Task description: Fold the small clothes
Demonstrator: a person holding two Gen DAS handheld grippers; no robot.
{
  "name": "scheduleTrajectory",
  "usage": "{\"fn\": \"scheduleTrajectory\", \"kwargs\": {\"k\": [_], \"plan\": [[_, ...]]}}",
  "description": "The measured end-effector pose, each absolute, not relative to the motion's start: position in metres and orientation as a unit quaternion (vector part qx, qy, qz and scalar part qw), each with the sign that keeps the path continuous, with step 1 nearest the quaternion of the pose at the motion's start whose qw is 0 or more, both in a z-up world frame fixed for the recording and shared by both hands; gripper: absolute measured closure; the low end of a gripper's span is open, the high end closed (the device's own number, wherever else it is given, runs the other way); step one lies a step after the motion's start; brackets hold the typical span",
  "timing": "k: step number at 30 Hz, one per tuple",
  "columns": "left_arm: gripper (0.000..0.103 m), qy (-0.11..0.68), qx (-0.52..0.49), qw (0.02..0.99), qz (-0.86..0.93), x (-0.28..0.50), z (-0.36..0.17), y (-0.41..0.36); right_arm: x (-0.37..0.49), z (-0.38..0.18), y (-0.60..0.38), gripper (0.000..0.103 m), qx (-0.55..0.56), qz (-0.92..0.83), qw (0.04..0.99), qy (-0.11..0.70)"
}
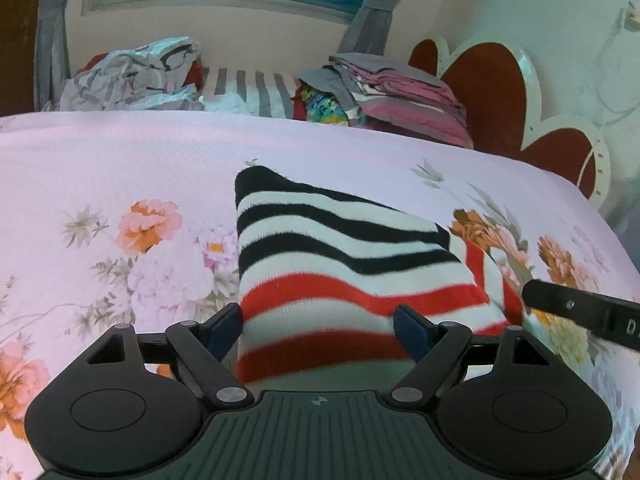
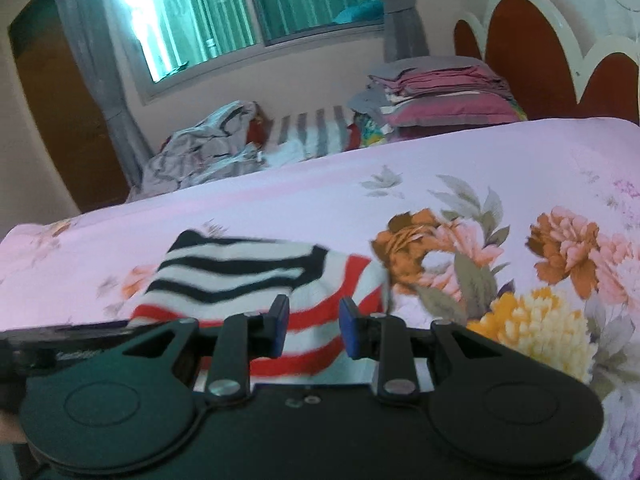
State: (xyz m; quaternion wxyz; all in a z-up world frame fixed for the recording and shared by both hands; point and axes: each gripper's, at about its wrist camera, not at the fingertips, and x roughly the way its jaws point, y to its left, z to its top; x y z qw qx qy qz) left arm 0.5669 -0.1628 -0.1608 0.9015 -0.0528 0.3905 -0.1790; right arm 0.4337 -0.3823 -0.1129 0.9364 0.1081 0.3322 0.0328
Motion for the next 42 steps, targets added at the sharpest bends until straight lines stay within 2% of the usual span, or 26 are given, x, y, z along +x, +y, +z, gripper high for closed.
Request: {"fn": "scheduleTrajectory", "kwargs": {"k": [8,11,28,31,35,38,40,42], "plan": [[0.022,0.395,-0.041,0.899,-0.184,0.541,-0.163,-0.158,0.399,-0.124,-0.373,0.077,0.077,0.029,0.934,0.347],[0.022,0.398,-0.045,0.898,-0.183,0.538,-0.168,-0.155,0.396,-0.136,-0.380,0.081,0.082,0.014,0.927,0.366],[0.022,0.411,-0.069,0.888,-0.192,0.528,-0.176,-0.142,0.342,-0.146,-0.390,0.082,0.130,0.025,0.911,0.390],[0.021,0.419,-0.076,0.883,-0.197,0.529,-0.175,-0.141,0.338,-0.157,-0.401,0.077,0.157,0.027,0.900,0.405],[0.021,0.436,-0.106,0.871,-0.200,0.535,-0.171,-0.132,0.340,-0.142,-0.412,0.072,0.190,0.045,0.897,0.396],[0.021,0.443,-0.112,0.866,-0.202,0.539,-0.169,-0.128,0.354,-0.134,-0.423,0.058,0.220,0.048,0.894,0.387],[0.021,0.446,-0.111,0.865,-0.203,0.542,-0.169,-0.127,0.367,-0.134,-0.429,0.053,0.226,0.043,0.893,0.388],[0.017,0.452,-0.115,0.861,-0.202,0.544,-0.171,-0.126,0.381,-0.138,-0.435,0.043,0.241,0.047,0.886,0.393]]}}
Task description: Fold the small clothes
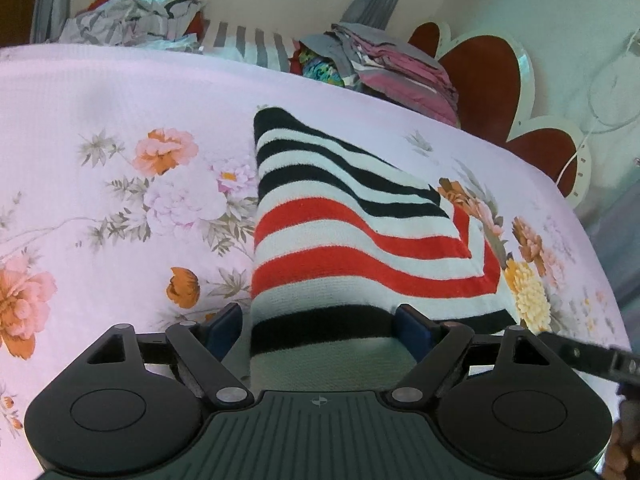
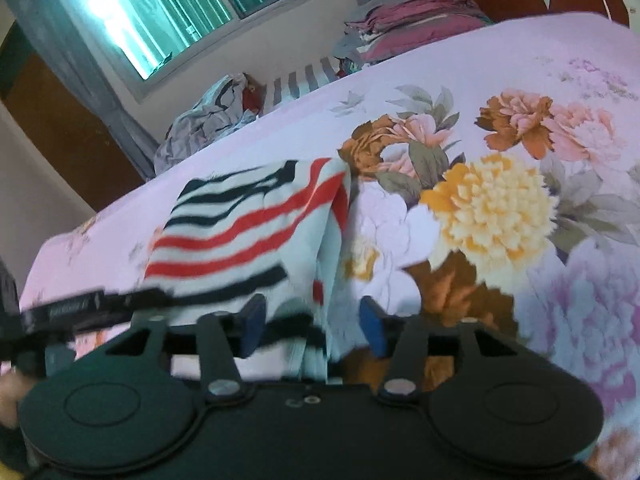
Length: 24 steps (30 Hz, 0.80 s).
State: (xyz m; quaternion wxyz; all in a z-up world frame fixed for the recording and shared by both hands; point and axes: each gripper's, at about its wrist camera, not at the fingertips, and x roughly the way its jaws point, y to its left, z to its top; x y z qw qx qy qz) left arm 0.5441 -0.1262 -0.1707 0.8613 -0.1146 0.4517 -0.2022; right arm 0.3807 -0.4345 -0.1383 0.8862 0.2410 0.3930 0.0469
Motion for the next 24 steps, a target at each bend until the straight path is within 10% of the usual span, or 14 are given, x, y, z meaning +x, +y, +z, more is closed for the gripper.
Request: {"fn": "scheduleTrajectory", "kwargs": {"k": [14,24], "plan": [[0.009,0.462,-0.149,0.844,-0.226,0.559,-0.200,-0.137,0.433,-0.183,-0.434,0.027,0.277,0.112,0.860,0.414],[0.032,0.450,-0.127,0.859,-0.211,0.556,-0.189,-0.153,0.448,-0.182,-0.418,0.066,0.270,0.126,0.860,0.415]]}}
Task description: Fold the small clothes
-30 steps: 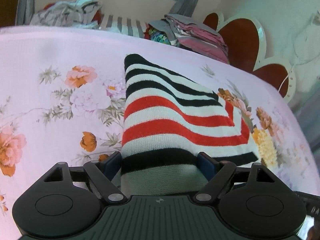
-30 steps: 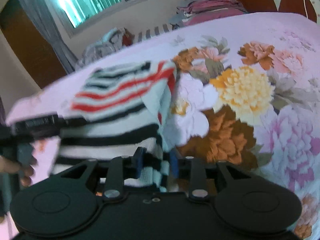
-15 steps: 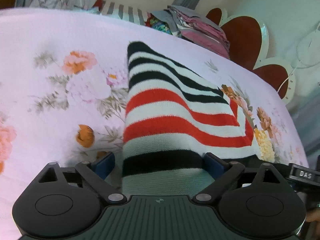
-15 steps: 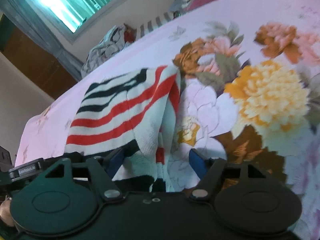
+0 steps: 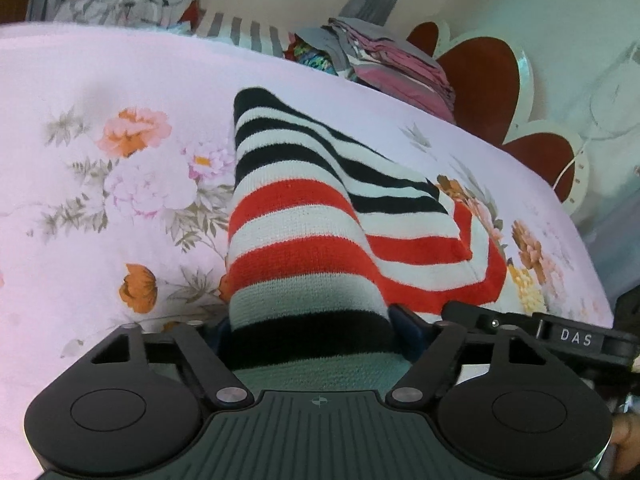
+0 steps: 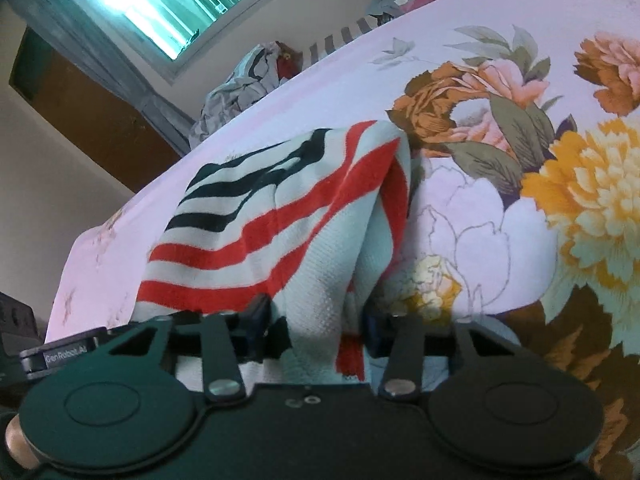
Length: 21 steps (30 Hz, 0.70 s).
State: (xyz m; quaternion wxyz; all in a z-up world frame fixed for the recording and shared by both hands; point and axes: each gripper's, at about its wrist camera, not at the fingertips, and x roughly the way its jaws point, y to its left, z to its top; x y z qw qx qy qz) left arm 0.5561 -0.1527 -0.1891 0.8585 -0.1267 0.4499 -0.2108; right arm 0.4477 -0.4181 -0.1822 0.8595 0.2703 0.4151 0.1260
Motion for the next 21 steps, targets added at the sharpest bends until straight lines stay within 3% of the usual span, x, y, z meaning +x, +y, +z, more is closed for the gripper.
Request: {"fn": "scheduleTrajectory", "kwargs": {"k": [6,14,21], "plan": [[0.044,0.434,-0.094,0.872,-0.208,0.549,-0.172,-0.156,0.441,-0.167,-0.412,0.072,0.267,0.136,0.868,0.397],[0.046,0.408,-0.087,0.882,-0.221,0.532,-0.139,-0.141,0.434,-0.136,-0.386,0.072,0.269,0.163,0.872,0.375],[0.046,0.391,-0.090,0.888,-0.225,0.522,-0.117,-0.076,0.423,-0.108,-0.328,0.072,0.266,0.170,0.877,0.362]]}}
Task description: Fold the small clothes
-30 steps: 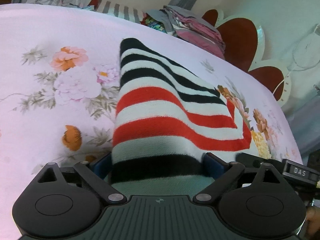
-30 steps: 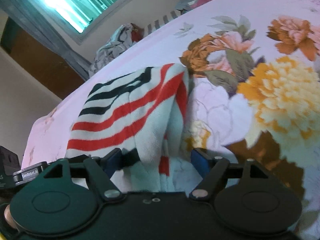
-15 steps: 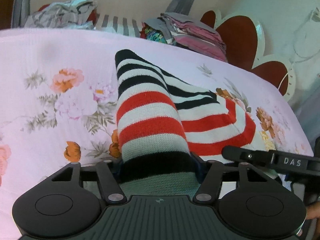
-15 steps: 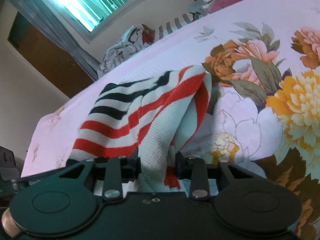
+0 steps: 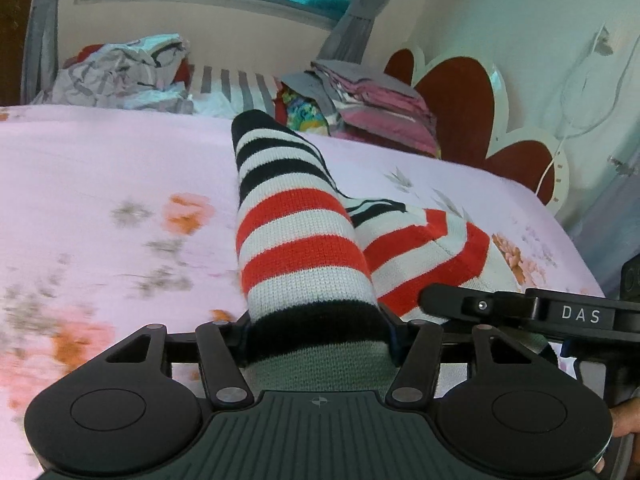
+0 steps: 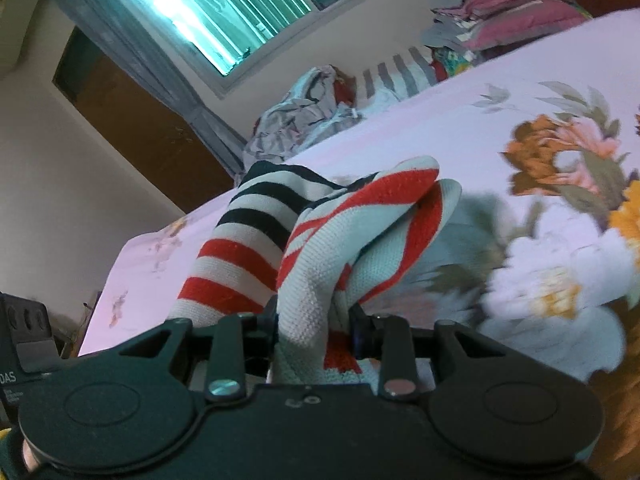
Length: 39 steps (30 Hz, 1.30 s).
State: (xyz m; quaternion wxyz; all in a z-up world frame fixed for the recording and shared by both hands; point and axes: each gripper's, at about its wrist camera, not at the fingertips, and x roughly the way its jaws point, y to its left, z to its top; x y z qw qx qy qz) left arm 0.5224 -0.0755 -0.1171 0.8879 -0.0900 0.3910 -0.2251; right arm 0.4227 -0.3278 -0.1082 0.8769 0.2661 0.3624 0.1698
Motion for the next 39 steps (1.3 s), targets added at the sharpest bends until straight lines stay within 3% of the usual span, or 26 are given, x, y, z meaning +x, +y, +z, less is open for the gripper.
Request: {"fn": "scheduleTrajectory", "kwargs": {"k": [9,21,28,33,39], "plan": [[0.046,0.379,-0.104,0.886,-0.245,0.532,-0.116,0.084,0.413,-0.092,-0.184,0.072,0.264,0.154,0.888,0.344],[0.046,0.379,-0.119,0.898,-0.190,0.564,-0.141,0.275,0.463,-0.114,-0.007,0.072,0.267,0.197,0.873,0.358],[0.045,0.396,-0.146,0.892,-0.164,0.580,-0.193,0.329,0.485,-0.140,0.035,0.072,0.247,0.192,0.865,0.393],[0.030,0.394,-0.162,0.889,-0.170,0.579,-0.219,0.336,0.485,-0.158,0.034,0.068,0.242,0.175,0.861,0.412],[0.027,0.401,-0.157,0.887,-0.168,0.584,-0.212,0.332,0.476,-0.158,0.025,0.063,0.257,0.153,0.859,0.415]]}}
